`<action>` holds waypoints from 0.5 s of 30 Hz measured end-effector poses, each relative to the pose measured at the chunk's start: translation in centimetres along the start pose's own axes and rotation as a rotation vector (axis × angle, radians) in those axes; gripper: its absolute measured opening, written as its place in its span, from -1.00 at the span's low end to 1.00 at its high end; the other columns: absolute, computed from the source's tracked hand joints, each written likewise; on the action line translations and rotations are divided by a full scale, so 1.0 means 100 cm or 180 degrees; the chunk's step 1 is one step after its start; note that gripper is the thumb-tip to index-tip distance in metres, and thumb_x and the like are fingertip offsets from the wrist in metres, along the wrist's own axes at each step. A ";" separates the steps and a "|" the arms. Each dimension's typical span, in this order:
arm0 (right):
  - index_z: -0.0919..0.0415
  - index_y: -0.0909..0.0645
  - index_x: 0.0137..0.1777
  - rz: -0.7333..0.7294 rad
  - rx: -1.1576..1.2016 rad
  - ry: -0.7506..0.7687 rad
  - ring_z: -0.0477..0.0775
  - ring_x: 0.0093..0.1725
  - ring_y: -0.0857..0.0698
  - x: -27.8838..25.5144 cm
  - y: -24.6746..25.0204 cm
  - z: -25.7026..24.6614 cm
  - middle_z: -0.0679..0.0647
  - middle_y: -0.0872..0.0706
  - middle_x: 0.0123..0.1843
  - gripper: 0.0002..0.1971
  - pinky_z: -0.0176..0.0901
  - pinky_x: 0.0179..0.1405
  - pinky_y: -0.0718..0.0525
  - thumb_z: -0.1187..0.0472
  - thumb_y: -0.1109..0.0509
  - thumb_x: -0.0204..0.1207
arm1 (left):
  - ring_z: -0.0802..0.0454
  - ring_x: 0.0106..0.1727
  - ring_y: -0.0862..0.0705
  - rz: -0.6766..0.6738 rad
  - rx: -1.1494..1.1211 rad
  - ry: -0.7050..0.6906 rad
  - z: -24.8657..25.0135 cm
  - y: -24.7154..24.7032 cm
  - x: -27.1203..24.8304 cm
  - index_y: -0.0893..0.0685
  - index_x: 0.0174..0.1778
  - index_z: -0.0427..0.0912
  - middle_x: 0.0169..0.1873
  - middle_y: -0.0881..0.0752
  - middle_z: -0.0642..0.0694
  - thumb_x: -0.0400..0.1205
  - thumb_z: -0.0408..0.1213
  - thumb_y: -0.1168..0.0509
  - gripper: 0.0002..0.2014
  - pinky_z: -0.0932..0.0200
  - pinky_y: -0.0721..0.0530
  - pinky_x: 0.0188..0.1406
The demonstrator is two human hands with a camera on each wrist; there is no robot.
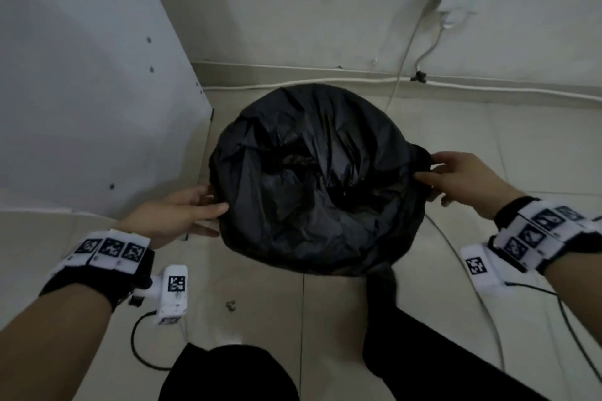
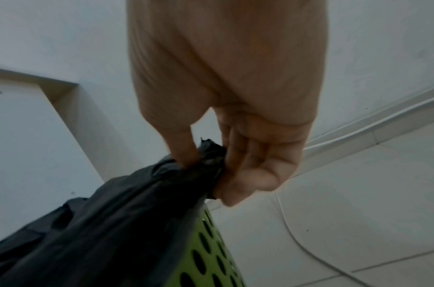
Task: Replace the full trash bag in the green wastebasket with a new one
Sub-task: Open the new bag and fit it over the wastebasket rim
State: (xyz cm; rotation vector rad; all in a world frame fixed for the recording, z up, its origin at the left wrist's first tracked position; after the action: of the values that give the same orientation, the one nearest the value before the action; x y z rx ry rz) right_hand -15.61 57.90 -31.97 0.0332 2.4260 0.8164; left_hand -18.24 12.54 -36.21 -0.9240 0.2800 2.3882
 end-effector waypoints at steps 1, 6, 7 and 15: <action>0.29 -0.70 0.09 0.0144 -0.0046 -0.0034 0.17 -0.31 -0.74 -0.002 -0.001 0.000 0.31 -0.82 -0.16 -0.88 -0.07 -0.41 -0.65 0.31 -0.44 0.59 | -0.09 0.30 -0.72 -0.0035 0.0064 0.0088 -0.006 -0.003 -0.002 -0.64 0.40 -0.05 0.27 -0.77 -0.08 0.27 0.16 -0.62 -0.22 -0.16 -0.67 0.32; 0.34 -0.68 0.04 -0.0071 0.1841 -0.0186 0.27 -0.07 -0.73 0.005 -0.014 0.007 0.28 -0.78 -0.06 -0.49 -0.11 -0.29 -0.82 0.73 0.01 0.42 | -0.18 0.21 -0.76 0.0384 0.0302 0.0060 -0.018 -0.011 0.000 -0.72 0.25 -0.19 0.15 -0.81 -0.21 0.49 -0.16 -0.55 -0.57 -0.15 -0.74 0.20; 0.34 -0.67 0.07 -0.0174 0.2233 -0.0212 0.27 -0.02 -0.73 0.010 -0.018 0.013 0.24 -0.81 -0.05 -0.43 -0.09 -0.22 -0.84 0.76 0.07 0.37 | -0.20 0.17 -0.76 0.0557 0.0329 0.0068 -0.021 -0.010 0.002 -0.71 0.24 -0.23 0.14 -0.80 -0.26 0.57 -0.33 -0.46 -0.69 -0.19 -0.72 0.22; 0.29 -0.56 0.32 0.0052 0.0267 -0.0967 0.29 -0.30 -0.78 0.032 -0.061 0.077 0.35 -0.81 -0.15 -0.73 0.00 -0.35 -0.82 0.40 -0.35 0.64 | -0.16 -0.38 -0.62 0.1658 0.0390 0.0682 -0.036 -0.014 0.015 -0.49 0.33 -0.28 -0.19 -0.66 -0.30 0.67 -0.45 -0.31 -0.68 -0.12 -0.76 -0.24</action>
State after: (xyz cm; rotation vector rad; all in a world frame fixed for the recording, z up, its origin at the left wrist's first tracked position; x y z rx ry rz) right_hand -13.35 57.77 -42.04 0.1951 2.1729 0.6631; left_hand -16.34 12.96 -39.91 -1.1602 0.8285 2.6899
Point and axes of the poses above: each hand's wrist, its own x-axis towards the middle knuckle, its own y-axis out of the back of the hand, z = x × y, the point moved 4 cm from there along x, towards the middle knuckle
